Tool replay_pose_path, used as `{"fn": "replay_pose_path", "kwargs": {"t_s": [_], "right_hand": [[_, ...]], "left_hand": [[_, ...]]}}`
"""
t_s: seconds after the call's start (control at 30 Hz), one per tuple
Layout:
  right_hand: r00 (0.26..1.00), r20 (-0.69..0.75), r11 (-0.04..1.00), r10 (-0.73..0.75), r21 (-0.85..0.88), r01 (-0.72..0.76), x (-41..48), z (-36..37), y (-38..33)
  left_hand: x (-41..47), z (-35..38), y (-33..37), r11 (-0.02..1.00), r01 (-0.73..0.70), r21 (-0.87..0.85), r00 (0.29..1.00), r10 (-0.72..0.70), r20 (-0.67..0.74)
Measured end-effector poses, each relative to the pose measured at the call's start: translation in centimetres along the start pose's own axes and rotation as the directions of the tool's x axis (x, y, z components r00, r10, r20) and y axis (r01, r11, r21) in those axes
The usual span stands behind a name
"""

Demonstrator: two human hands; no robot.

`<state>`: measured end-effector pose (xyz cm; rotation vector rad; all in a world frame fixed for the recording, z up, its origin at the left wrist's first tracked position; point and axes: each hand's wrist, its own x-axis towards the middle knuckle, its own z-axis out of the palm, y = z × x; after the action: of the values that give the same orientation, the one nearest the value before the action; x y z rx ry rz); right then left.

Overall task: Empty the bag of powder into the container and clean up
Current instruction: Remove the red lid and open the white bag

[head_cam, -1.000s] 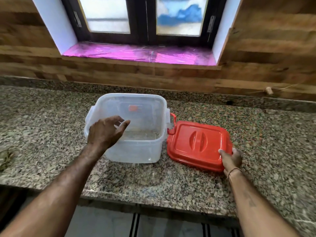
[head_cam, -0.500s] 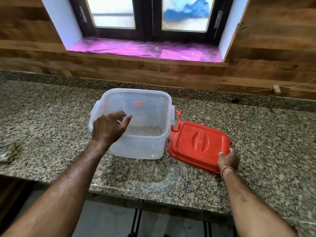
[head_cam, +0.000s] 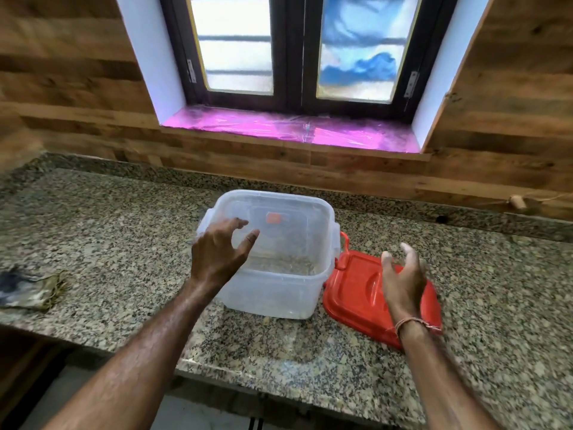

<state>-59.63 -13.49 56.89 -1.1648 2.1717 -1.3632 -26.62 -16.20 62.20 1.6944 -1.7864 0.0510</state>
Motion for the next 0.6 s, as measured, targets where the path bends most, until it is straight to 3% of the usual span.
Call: {"fn": "replay_pose_path", "kwargs": {"t_s": [0.1, 0.23, 0.37, 0.6], "right_hand": [[0.966, -0.034, 0.965, -0.255, 0.048, 0.257, -0.8, 2.1, -6.2], [0.876, 0.097, 0.879, -0.473, 0.121, 0.461, -2.2, 6.6, -13.3], [0.768, 0.280, 0.817, -0.576, 0.154, 0.556, -5.8, 13.5, -21.7], [0.664, 0.382, 0.750, -0.643, 0.142, 0.646, -12.2, 26.4, -33.8]], "left_hand": [[1.3, -2.1, -2.5, 1.000, 0.017, 0.004, 1.000, -0.017, -0.016], [3.4, -4.6, -6.3, 0.998, 0.056, 0.032, 0.998, -0.056, -0.023], [5.5, -8.7, -11.8, 0.990, 0.136, 0.042, 0.989, -0.133, -0.056], [9.0, -17.3, -24.0, 0.982, 0.181, 0.046, 0.975, -0.173, -0.141]]}}
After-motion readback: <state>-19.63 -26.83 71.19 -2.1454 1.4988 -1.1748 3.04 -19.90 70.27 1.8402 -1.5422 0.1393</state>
